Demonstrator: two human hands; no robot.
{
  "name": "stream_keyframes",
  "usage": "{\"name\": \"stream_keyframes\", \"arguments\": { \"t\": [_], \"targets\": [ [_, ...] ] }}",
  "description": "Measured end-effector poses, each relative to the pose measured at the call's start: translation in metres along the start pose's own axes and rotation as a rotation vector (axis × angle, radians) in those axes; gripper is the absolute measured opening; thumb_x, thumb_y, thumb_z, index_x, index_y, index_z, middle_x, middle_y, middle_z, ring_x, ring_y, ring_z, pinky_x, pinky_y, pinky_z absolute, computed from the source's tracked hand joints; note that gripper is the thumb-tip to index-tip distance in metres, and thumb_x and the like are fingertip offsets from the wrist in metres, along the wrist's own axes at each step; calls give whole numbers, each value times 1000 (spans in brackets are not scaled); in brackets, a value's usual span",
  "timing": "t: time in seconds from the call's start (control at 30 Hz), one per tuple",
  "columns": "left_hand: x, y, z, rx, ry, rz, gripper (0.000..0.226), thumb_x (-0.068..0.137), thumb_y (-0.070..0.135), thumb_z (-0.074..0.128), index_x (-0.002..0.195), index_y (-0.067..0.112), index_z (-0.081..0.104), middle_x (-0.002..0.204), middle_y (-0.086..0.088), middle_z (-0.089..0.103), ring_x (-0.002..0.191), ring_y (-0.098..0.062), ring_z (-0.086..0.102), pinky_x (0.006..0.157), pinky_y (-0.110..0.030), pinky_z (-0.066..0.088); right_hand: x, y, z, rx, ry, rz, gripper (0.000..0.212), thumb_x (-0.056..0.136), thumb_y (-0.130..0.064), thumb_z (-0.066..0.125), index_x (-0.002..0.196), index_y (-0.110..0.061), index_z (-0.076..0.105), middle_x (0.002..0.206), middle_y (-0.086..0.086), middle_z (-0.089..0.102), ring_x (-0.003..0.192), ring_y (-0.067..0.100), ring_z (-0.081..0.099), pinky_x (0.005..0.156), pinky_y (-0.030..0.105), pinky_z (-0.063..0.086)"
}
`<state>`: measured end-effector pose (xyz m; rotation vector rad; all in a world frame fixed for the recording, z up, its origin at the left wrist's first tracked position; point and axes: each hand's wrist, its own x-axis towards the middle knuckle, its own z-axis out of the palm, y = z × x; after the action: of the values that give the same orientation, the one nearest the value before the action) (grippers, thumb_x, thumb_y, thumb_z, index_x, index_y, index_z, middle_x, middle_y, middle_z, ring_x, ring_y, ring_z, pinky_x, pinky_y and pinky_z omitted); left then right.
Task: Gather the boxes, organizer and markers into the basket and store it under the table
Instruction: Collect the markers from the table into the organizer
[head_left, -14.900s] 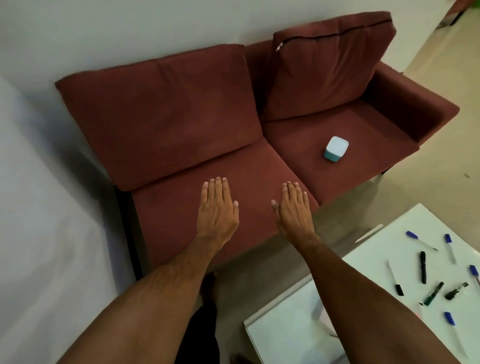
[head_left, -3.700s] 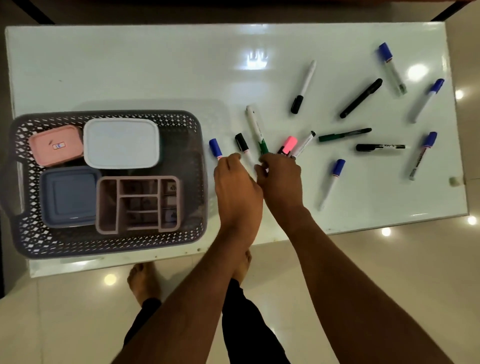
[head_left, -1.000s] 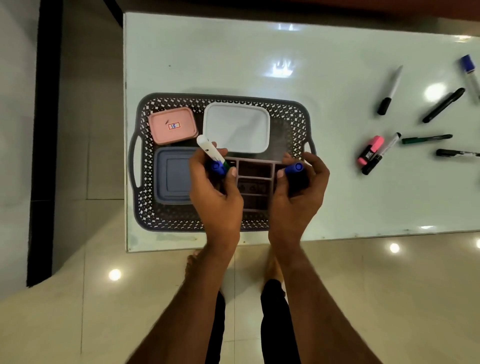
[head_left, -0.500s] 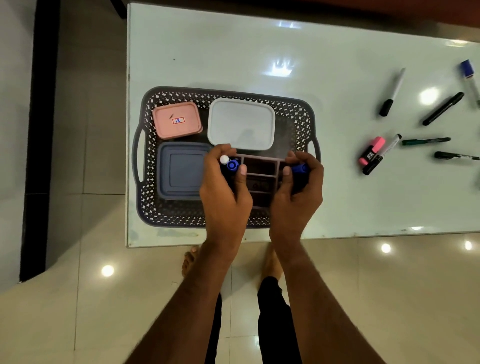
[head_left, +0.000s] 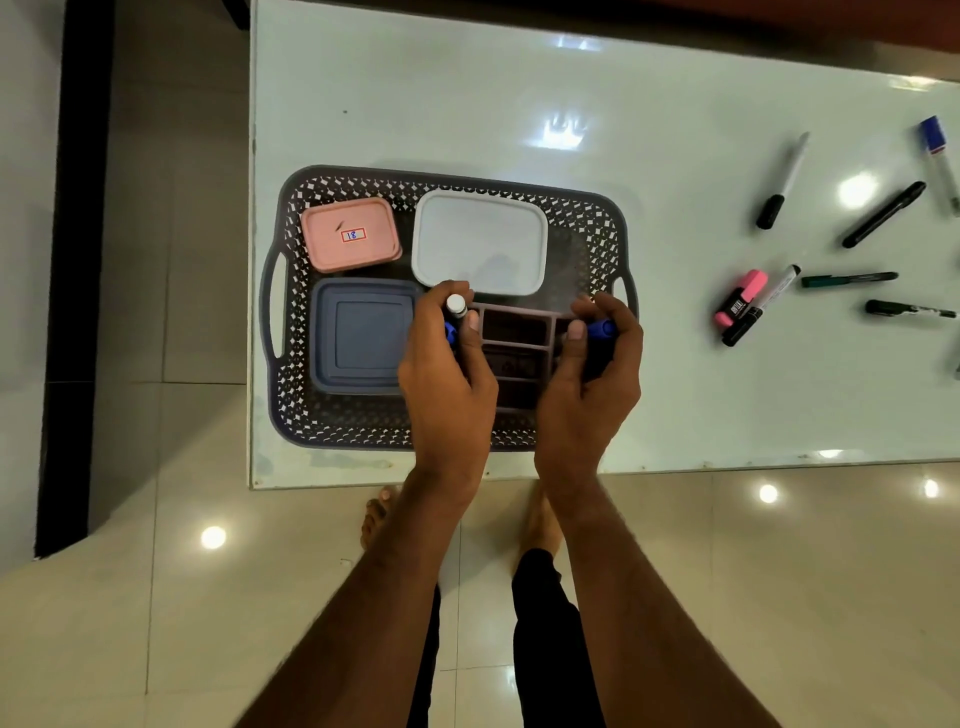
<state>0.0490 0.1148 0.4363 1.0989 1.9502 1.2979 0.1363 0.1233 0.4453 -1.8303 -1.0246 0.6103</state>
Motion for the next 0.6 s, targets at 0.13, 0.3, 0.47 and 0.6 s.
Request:
{"name": "stream_keyframes", "arguments": {
  "t": [0.13, 0.3, 0.47, 0.6],
  "targets": [
    [1, -1, 3, 13, 3, -3, 32, 107, 9, 53, 138, 6, 51, 123, -3, 66, 109, -13, 68, 89, -36, 61, 1, -2, 0, -3, -26, 11, 27, 103, 2, 51, 129, 2, 56, 114, 11, 68, 96, -20, 61, 77, -3, 45],
    [0, 2, 8, 95, 14, 47, 28, 108, 9, 50, 136, 6, 51, 119, 1, 63, 105, -10, 64, 89, -31, 58, 3, 2, 1, 4, -45, -9, 25, 103, 4, 48, 127, 5, 55, 114, 15, 67, 93, -22, 60, 72, -4, 45],
    [-1, 3, 13, 88, 27, 38, 24, 108, 12, 50, 131, 4, 52, 120, -4, 65, 109, -11, 64, 94, -32, 57, 5, 5, -2, 25, -63, -1, 26, 103, 4, 50, 128, 4, 56, 120, 15, 66, 100, -22, 57, 76, -4, 43],
    [-2, 9, 16, 60, 25, 9, 33, 108, 18, 53, 137, 4, 48, 125, -5, 64, 115, -15, 64, 98, -40, 56, 11, -1, -8, 58, -96, 18, 30, 102, -1, 55, 133, 1, 55, 124, 14, 65, 108, -3, 61, 82, -2, 43]
  ]
}}
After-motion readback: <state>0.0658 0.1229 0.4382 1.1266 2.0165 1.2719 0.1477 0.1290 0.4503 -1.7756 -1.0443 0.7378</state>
